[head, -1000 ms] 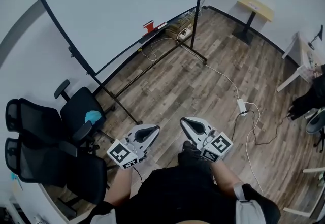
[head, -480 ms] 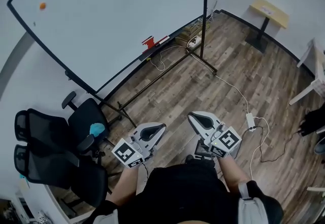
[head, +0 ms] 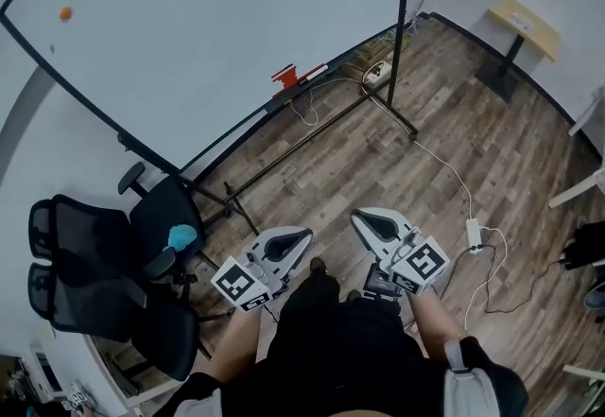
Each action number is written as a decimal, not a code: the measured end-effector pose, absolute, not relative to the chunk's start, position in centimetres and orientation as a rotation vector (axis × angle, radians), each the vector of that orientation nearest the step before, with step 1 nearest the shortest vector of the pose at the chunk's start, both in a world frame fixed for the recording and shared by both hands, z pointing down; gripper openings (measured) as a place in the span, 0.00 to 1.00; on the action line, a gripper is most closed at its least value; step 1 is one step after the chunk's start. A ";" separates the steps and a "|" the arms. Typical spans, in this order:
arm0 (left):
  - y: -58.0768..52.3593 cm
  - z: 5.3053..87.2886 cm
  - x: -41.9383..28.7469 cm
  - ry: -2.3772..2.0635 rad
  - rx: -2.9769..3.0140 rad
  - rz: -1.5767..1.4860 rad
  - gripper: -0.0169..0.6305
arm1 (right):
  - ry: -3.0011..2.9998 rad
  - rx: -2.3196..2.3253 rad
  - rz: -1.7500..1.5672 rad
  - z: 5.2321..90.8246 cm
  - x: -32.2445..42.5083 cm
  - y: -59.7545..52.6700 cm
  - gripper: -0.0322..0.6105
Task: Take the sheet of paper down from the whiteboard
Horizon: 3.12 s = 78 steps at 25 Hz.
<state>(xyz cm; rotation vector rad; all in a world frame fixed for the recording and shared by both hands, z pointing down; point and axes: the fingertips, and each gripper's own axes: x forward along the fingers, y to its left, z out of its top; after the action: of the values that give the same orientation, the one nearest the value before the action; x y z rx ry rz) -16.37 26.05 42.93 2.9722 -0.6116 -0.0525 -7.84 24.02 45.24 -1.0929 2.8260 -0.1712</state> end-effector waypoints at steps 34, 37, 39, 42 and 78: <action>-5.9 41.6 -15.5 -0.418 3.060 -0.146 0.05 | 2.931 -1.175 -0.160 43.2 -9.7 -7.7 0.08; -8.9 41.0 -14.5 -0.491 3.074 -0.147 0.05 | 2.951 -1.060 -0.137 42.9 -9.2 -11.0 0.08; -11.3 40.5 -13.8 -0.561 3.065 -0.146 0.04 | 2.971 -0.974 -0.111 42.5 -8.7 -13.3 0.08; -14.6 39.1 -12.8 -0.676 3.053 -0.159 0.05 | 2.991 -0.864 -0.069 41.2 -7.8 -16.6 0.08; -27.1 11.7 -12.9 -2.003 3.279 1.324 0.05 | 2.609 -0.575 0.667 16.8 -4.1 -28.4 0.08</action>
<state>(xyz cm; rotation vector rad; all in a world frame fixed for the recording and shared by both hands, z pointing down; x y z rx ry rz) -12.93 -27.07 11.75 3.2792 -2.0027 1.3235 -4.07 -28.41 16.76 -0.5746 2.6089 0.6667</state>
